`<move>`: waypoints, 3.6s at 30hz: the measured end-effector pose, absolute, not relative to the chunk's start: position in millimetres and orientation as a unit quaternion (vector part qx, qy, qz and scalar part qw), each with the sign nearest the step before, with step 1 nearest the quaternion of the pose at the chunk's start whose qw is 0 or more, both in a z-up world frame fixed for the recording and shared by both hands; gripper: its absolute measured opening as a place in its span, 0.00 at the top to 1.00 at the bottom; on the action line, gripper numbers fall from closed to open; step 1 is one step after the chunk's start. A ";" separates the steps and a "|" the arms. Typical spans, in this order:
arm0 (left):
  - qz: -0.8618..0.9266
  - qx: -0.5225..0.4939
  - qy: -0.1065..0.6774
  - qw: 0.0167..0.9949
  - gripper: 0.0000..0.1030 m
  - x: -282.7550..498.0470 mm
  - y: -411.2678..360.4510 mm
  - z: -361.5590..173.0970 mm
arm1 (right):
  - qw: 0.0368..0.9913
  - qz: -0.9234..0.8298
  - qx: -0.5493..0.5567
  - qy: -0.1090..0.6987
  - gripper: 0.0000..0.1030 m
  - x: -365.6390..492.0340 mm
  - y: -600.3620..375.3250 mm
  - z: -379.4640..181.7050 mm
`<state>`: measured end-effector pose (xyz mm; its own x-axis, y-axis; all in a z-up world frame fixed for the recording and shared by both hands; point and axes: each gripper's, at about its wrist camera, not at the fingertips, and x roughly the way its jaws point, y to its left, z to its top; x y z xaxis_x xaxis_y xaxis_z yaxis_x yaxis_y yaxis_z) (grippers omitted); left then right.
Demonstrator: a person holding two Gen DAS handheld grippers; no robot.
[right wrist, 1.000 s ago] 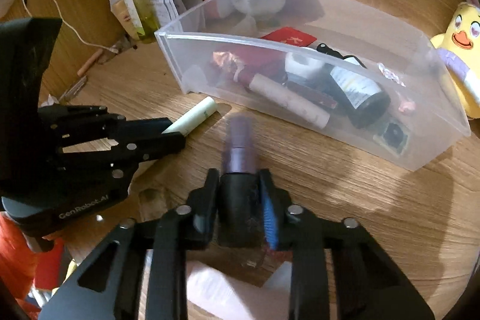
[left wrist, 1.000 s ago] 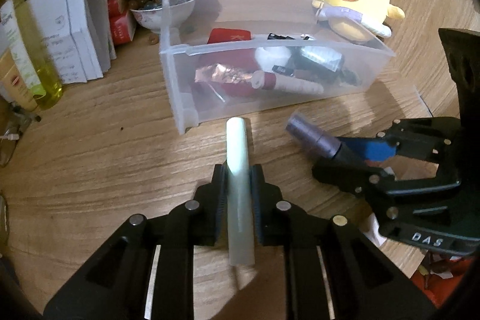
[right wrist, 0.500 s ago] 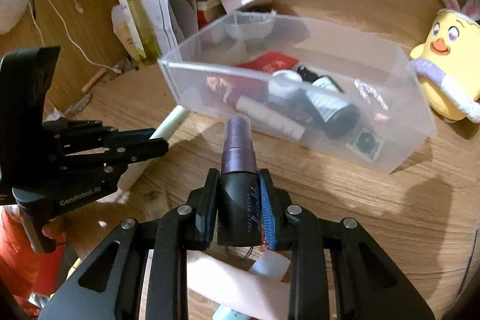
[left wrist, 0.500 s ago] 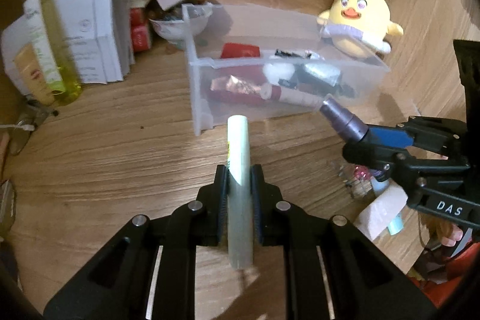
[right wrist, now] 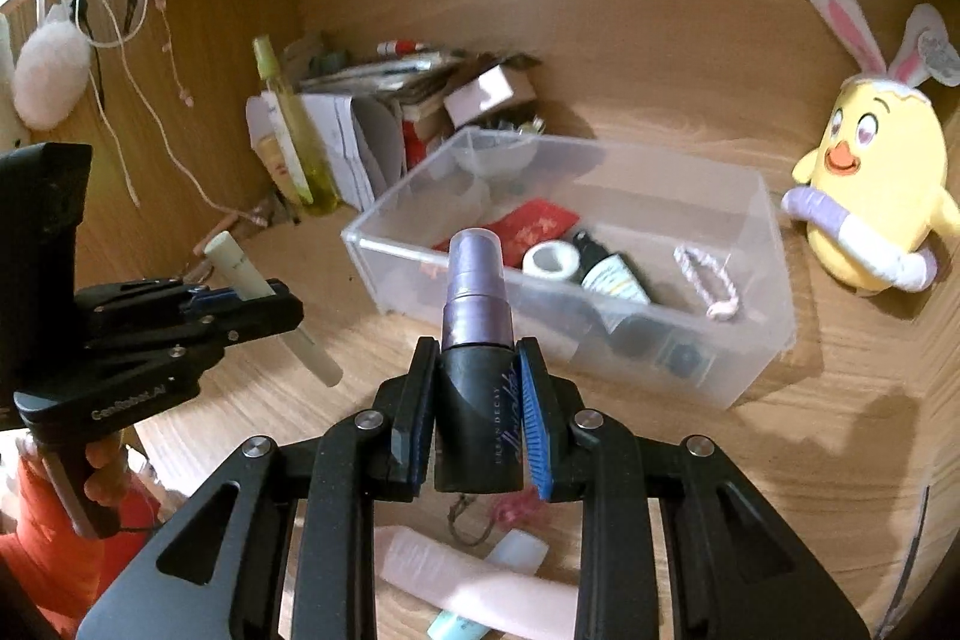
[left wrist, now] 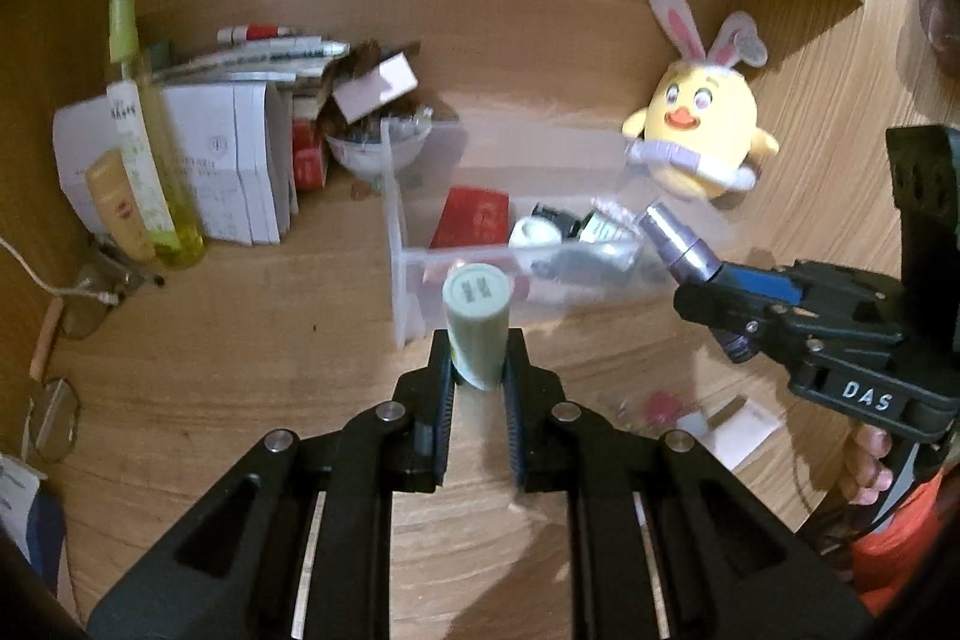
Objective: Organize objects
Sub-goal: 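Carry the chalk stick and purple-capped bottle into the clear box and release both, then withdraw both tools from the box toward the pink lotion bottle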
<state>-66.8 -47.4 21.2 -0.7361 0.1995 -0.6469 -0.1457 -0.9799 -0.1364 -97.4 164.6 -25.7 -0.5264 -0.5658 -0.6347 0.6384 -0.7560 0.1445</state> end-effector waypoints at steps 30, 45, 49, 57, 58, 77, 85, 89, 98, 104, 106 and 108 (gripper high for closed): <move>0.946 -0.295 -0.050 0.122 0.86 -129.4 -0.3 93.9 | 0.300 -0.906 0.298 0.039 0.77 -175.4 204.8 7.9; 0.913 -0.380 -0.075 0.131 0.86 -184.3 10.5 32.1 | 0.282 -0.887 0.361 0.061 0.77 -216.0 194.9 -39.0; 0.908 -0.391 -0.083 0.127 0.86 -191.2 5.5 23.1 | 0.278 -0.883 0.371 0.075 0.77 -218.3 189.5 -46.8; 0.909 -0.401 -0.068 0.096 0.86 -195.6 0.5 15.2 | 0.273 -0.880 0.378 0.089 0.77 -218.9 182.6 -53.0; 0.911 -0.398 -0.062 0.090 0.85 -194.1 0.8 15.7 | 0.272 -0.880 0.378 0.090 0.77 -218.8 182.5 -53.0; 0.925 -0.374 -0.034 0.051 0.58 -153.7 -6.3 31.9 | 0.296 -0.895 0.321 0.091 0.38 -177.1 188.6 -14.4; 0.938 -0.342 -0.029 0.047 0.26 -120.4 -8.3 48.0 | 0.305 -0.901 0.296 0.089 0.21 -142.5 198.4 -3.1; 0.940 -0.338 -0.023 0.039 0.20 -104.5 -11.0 50.6 | 0.308 -0.899 0.300 0.086 0.21 -130.1 204.5 -4.4; 0.936 -0.350 -0.015 0.033 0.18 -72.2 -17.7 38.7 | 0.304 -0.896 0.312 0.082 0.21 -99.1 218.7 -17.4; 0.925 -0.379 -0.018 0.036 0.18 -54.6 -22.2 15.6 | 0.316 -0.884 0.336 0.079 0.21 -77.2 220.2 -34.3; 0.920 -0.390 -0.024 0.038 0.18 -49.6 -25.0 6.9 | 0.322 -0.879 0.342 0.087 0.21 -69.7 217.6 -40.0; 0.916 -0.399 -0.030 0.038 0.18 -43.3 -28.8 -0.8 | 0.332 -0.871 0.349 0.095 0.21 -62.2 213.4 -46.1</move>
<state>-43.3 -28.8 -0.8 -0.6787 0.0937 -0.7284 -0.0459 -0.9953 -0.0853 -62.2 213.4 -46.1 -0.5361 -0.5118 -0.6713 0.6448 -0.7616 0.0657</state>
